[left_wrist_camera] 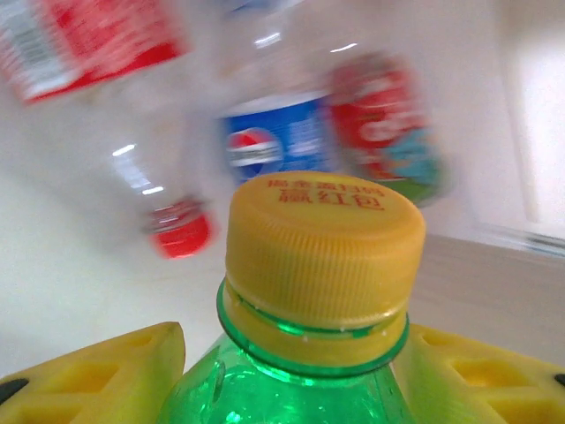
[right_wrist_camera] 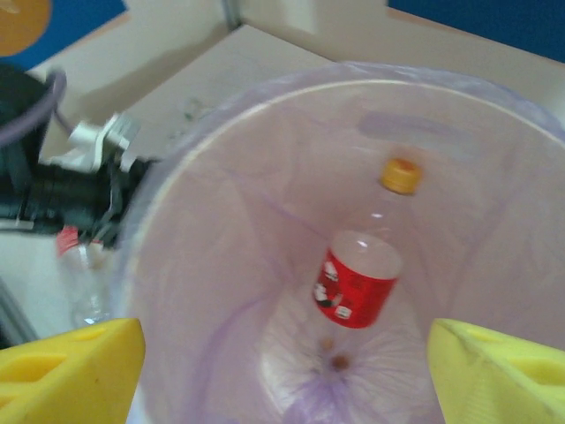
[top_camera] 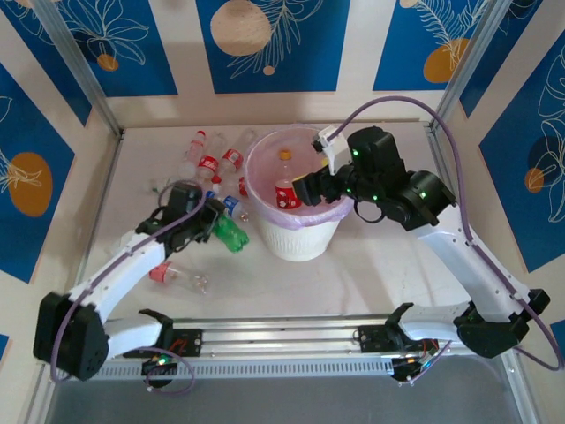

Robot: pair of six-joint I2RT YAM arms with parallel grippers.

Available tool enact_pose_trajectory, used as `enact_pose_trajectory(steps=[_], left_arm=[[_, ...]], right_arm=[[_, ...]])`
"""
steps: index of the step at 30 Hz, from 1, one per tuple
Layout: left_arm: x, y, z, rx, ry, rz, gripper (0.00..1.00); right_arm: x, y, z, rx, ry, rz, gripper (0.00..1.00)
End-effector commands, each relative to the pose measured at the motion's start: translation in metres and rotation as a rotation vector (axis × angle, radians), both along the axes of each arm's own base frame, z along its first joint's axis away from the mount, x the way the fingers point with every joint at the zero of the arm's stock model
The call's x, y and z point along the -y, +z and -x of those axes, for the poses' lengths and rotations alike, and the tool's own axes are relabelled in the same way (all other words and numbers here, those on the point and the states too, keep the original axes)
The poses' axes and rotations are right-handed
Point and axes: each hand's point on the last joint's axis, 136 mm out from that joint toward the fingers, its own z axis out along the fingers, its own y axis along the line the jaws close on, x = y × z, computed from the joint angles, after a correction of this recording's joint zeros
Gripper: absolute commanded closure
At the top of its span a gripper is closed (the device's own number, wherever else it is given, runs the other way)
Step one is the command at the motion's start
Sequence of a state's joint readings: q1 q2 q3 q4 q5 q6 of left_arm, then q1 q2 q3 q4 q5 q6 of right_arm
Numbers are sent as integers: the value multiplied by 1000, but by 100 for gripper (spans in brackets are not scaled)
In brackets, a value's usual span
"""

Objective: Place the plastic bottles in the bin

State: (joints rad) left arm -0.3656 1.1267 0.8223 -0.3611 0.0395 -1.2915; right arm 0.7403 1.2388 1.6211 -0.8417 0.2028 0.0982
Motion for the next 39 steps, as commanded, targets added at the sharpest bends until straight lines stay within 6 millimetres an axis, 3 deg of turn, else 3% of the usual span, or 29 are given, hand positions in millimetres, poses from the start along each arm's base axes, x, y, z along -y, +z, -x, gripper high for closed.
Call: enact_pose_trajectory(steps=[1, 7, 13, 22, 28, 31, 39], left_arm=[[-19, 59, 0, 135, -62, -92, 51], [-27, 150, 12, 316, -247, -273, 57], [3, 208, 15, 478, -384, -170, 64], [28, 237, 10, 573, -431, 9, 64], [31, 242, 8, 594, -420, 47, 64], [32, 242, 6, 599, -419, 54, 65], [32, 236, -1, 587, -395, 67, 61]], right_arm=[[-26, 14, 19, 5, 100, -25, 16], [-89, 21, 38, 9, 251, -32, 16], [-147, 27, 40, -30, 350, -79, 16], [-193, 7, 16, -129, 370, -95, 16], [-195, -9, -12, -192, 311, -127, 18], [-194, -13, -17, -188, 296, -127, 18], [-192, -10, -20, -215, 314, -170, 33]])
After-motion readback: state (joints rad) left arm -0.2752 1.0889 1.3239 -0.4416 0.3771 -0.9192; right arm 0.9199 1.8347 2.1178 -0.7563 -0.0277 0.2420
